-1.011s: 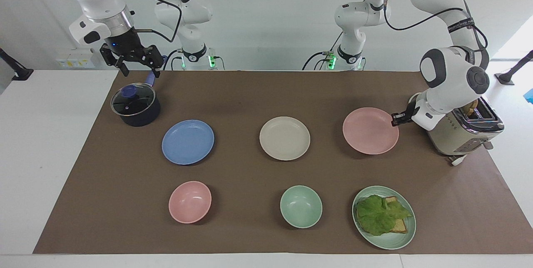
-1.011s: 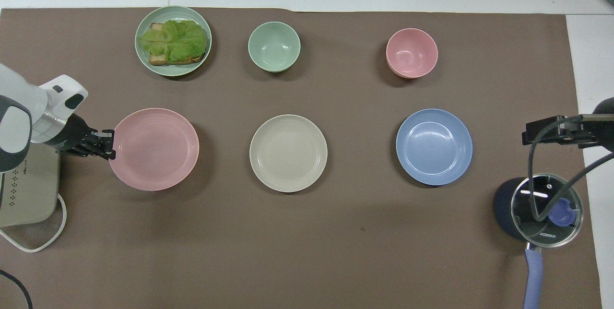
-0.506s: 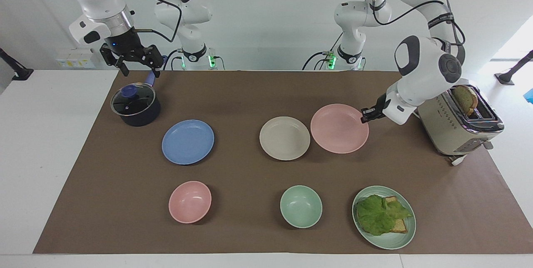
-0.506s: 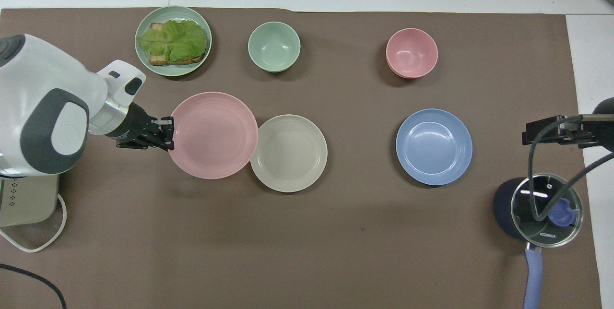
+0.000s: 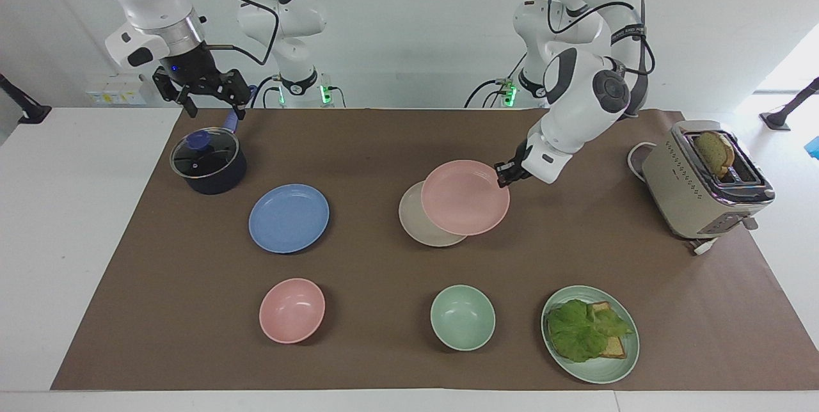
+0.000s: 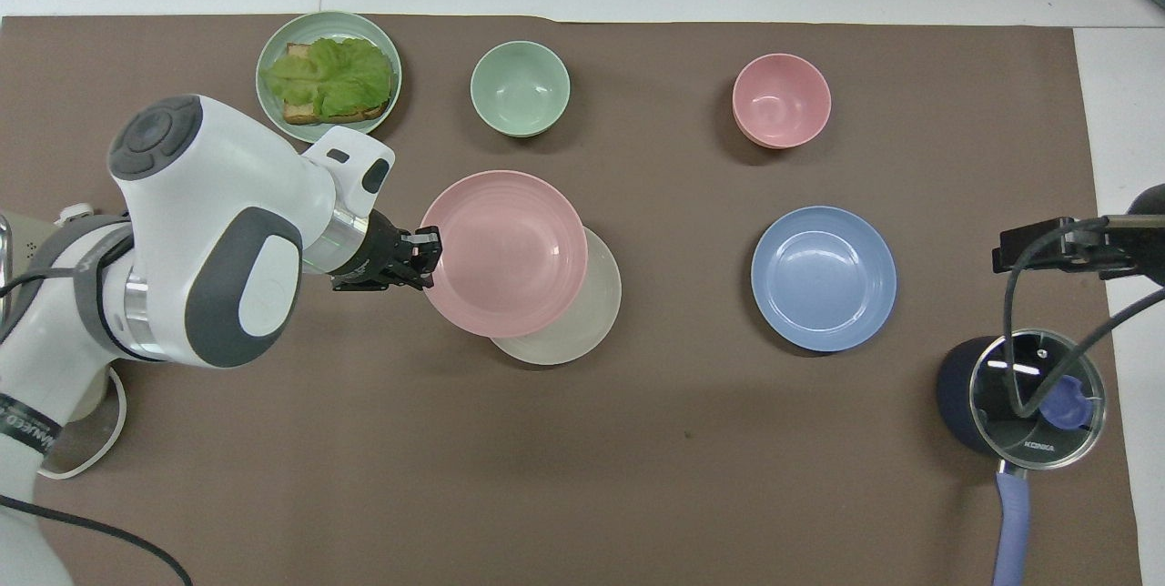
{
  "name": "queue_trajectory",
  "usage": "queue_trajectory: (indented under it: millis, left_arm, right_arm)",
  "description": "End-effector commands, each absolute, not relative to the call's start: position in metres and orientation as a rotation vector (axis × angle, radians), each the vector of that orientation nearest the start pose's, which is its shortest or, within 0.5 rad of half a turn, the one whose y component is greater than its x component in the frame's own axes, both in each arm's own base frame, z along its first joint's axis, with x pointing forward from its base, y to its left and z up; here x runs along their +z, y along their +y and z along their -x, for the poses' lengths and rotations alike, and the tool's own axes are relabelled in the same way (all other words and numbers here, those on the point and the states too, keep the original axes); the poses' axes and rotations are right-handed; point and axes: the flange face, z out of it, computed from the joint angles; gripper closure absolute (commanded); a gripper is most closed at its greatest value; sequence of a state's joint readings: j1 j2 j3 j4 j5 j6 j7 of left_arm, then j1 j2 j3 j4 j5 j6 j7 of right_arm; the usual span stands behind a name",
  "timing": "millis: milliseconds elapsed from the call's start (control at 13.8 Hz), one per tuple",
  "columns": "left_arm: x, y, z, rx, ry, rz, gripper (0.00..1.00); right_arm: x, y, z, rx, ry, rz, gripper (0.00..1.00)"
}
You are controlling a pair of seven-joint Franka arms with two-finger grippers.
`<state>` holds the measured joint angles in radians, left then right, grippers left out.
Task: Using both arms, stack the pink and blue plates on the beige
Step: 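Lift the pink plate with the left gripper onto the beige plate, then lower the pink plate and open the left gripper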
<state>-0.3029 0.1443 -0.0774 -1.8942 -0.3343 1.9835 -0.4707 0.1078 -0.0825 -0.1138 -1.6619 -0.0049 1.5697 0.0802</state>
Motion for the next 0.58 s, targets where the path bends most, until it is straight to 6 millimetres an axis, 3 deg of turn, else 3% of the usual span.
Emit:
queue_trajectory:
  millis: [0, 144, 361, 506]
  left_arm:
    - [0.413, -0.253, -0.521, 0.261, -0.455, 3.376, 1.0]
    - [0.398, -0.258, -0.519, 0.265, -0.462, 3.368, 1.0]
    - [0.369, -0.27, -0.5, 0.233, -0.476, 3.356, 1.0]
    - [0.362, -0.274, -0.495, 0.222, -0.469, 3.356, 1.0]
  right_arm:
    - [0.626, -0.019, -0.531, 0.003, 0.132, 3.135, 0.0]
    - [0.626, -0.019, -0.531, 0.003, 0.132, 3.134, 0.0]
    - [0.626, -0.019, -0.531, 0.003, 0.132, 3.13, 0.0]
    - [0.626, -0.018, -0.531, 0.006, 0.132, 3.129, 0.0]
